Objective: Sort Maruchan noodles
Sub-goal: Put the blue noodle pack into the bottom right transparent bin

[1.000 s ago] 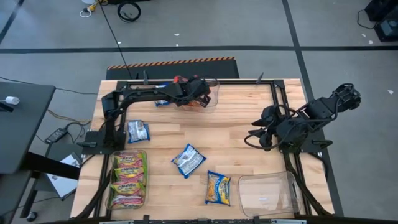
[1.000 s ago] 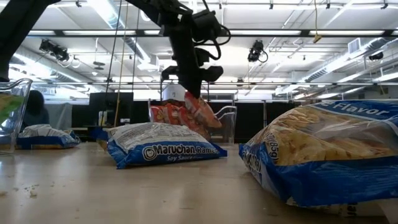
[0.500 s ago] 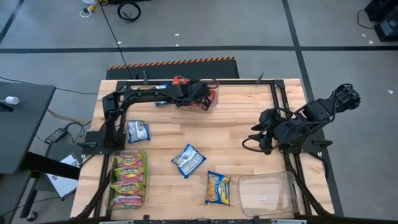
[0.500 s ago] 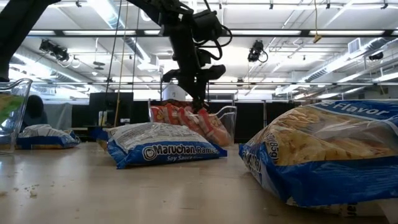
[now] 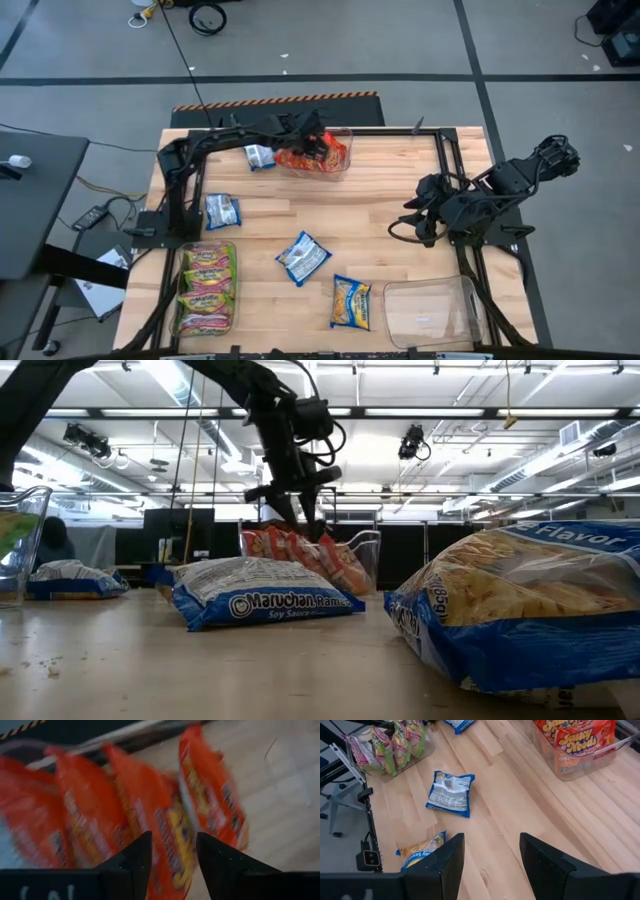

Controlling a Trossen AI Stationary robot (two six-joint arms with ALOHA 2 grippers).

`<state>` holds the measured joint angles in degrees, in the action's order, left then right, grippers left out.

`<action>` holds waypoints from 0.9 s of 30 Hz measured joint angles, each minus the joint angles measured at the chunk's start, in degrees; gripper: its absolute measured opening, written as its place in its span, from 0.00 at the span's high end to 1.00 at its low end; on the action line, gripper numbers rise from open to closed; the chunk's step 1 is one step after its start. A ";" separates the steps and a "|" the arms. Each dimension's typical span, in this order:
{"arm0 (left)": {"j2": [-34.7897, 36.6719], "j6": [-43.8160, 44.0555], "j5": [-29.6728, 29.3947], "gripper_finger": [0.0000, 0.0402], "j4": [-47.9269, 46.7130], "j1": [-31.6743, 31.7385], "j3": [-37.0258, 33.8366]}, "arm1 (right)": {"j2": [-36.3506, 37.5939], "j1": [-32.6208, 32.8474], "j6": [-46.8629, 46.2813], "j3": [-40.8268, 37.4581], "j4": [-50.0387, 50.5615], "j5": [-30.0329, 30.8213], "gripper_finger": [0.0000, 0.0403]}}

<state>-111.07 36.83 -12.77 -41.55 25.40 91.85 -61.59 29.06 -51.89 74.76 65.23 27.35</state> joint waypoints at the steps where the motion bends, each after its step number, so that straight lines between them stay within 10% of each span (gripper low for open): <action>1: 0.21 -0.32 0.00 0.60 -0.99 -0.09 0.00 | -0.01 -0.01 -0.01 0.00 0.00 0.02 0.51; 11: 10.21 -13.92 0.61 0.60 -10.16 -11.30 -0.02 | -10.50 -2.08 10.01 0.00 -5.91 -5.62 0.51; 27: 36.02 -5.91 -13.16 0.60 -16.30 -31.91 0.00 | -40.81 -1.29 12.03 0.00 -28.78 -28.10 0.51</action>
<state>-75.05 30.92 -25.93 -57.84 -6.51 91.85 -102.40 27.77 -39.86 74.76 36.45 -0.75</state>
